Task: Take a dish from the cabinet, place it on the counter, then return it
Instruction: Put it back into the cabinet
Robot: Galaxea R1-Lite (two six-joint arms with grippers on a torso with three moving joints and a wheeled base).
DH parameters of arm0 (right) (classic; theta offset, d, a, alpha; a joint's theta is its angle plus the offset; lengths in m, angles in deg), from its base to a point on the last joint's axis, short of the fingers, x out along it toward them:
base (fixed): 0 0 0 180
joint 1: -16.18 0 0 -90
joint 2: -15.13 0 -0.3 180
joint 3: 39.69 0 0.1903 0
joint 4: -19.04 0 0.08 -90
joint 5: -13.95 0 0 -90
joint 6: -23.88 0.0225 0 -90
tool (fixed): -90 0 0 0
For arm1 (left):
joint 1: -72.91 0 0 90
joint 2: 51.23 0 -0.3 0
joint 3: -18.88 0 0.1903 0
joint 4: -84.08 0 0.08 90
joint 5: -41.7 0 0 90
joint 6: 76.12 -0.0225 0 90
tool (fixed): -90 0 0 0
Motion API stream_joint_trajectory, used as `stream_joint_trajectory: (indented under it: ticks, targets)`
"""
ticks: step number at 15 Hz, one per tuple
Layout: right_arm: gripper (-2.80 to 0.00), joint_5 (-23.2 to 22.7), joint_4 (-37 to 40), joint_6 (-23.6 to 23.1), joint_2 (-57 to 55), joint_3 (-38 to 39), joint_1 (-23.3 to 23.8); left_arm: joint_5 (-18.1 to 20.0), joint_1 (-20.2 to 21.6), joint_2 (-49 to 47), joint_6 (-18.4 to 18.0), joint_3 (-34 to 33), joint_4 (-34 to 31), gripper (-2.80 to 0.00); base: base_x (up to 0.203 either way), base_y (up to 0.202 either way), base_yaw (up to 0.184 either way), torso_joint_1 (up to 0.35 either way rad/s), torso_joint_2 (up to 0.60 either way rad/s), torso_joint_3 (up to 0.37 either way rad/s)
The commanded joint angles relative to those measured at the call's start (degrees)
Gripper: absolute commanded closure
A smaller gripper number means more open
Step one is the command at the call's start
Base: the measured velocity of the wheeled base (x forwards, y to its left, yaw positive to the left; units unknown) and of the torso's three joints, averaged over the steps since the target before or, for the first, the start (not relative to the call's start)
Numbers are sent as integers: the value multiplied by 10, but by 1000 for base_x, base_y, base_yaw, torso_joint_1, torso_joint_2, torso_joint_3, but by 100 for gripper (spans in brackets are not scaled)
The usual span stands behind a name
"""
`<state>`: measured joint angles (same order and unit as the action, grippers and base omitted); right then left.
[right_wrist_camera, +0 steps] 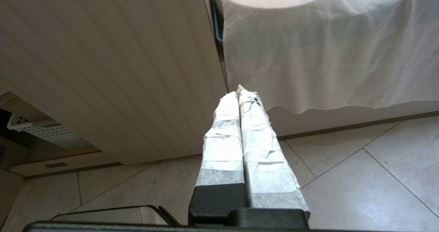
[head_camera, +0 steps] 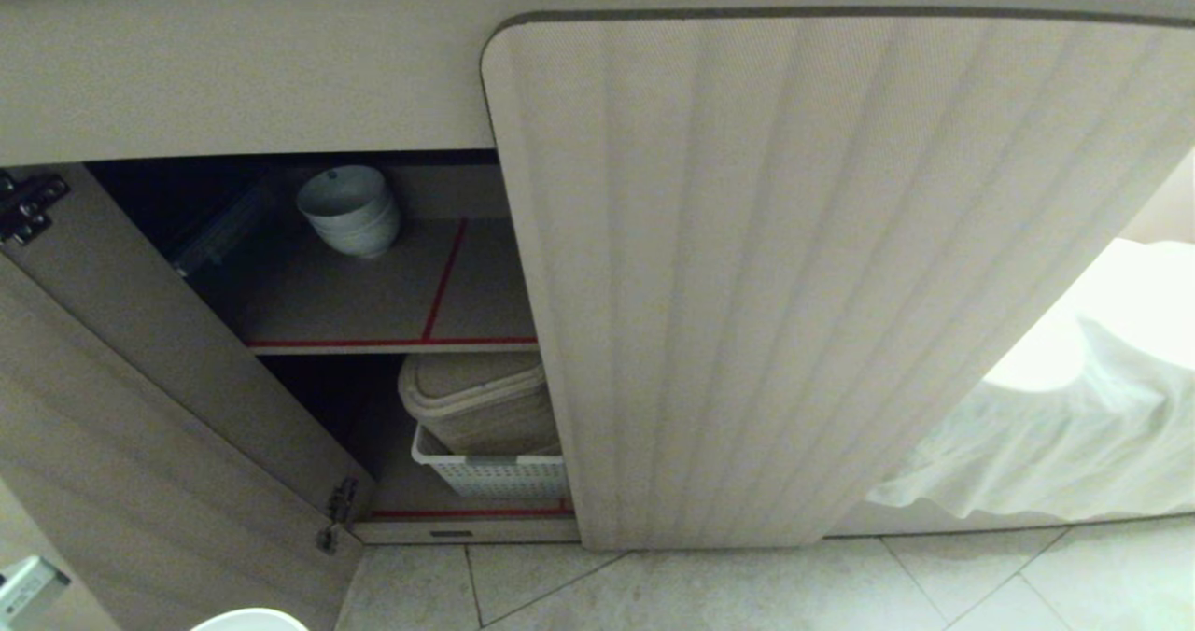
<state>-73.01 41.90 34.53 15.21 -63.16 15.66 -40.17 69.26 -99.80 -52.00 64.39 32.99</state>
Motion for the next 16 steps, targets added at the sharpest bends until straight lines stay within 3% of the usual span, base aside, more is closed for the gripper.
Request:
stream_joint_trajectory:
  ticks: [1,16]
  targets:
    - [0,0,0,1,-1,0,0,0,0,0,1,0,-1,0,0,0,0,0,0,0]
    - [0,0,0,1,-1,0,0,-2,-3,-8,4,7,4,0,0,0,0,0,0,0]
